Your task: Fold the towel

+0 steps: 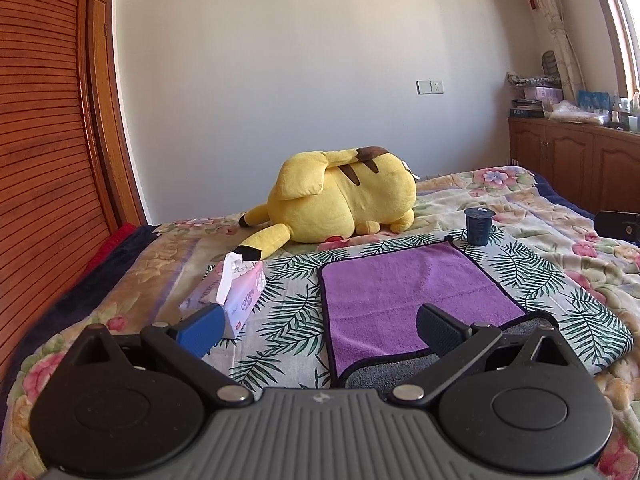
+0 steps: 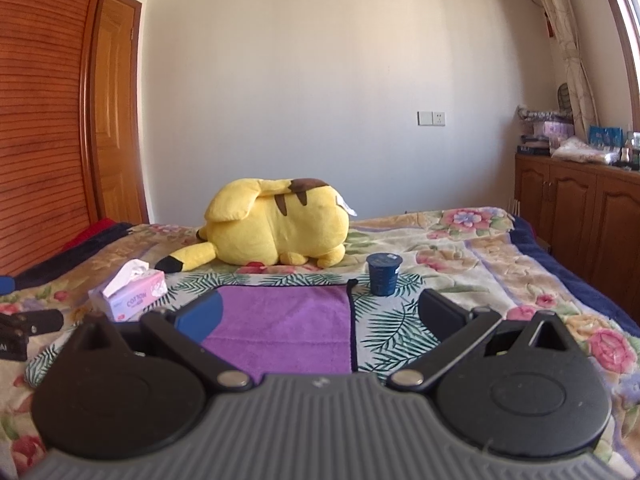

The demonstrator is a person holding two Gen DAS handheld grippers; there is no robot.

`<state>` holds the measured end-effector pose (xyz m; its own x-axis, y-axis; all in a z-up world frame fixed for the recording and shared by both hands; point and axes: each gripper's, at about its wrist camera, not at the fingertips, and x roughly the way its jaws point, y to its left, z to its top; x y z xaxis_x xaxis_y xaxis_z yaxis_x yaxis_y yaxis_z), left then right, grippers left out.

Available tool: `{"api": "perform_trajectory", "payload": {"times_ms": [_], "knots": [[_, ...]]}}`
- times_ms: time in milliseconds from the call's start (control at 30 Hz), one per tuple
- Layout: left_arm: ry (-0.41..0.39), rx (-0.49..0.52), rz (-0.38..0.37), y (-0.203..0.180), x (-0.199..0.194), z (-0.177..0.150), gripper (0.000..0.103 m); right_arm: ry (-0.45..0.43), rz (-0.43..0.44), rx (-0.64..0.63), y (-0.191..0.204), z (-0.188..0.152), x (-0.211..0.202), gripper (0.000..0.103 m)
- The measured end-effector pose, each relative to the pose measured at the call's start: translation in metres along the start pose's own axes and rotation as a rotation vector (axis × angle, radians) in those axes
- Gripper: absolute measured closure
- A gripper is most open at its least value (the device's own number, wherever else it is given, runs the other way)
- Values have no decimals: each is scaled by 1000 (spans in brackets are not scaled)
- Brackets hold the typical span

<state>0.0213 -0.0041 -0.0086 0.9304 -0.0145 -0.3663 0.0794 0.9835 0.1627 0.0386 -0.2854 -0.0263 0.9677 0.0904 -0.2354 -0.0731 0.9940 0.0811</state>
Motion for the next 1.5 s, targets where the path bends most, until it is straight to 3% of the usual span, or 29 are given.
{"api": "perform_trajectory", "payload": {"times_ms": [433,967,1500], "knots": [[31,-3,0,10,24,10,19,20,4,-49,-7,4,34,0],[105,67,-40,8,77,10,19,146,66,-64,-17,-8,76,0],[210,157,-150,-4,117,-10,23,257,85,-39,-32,-23,102,0]]}}
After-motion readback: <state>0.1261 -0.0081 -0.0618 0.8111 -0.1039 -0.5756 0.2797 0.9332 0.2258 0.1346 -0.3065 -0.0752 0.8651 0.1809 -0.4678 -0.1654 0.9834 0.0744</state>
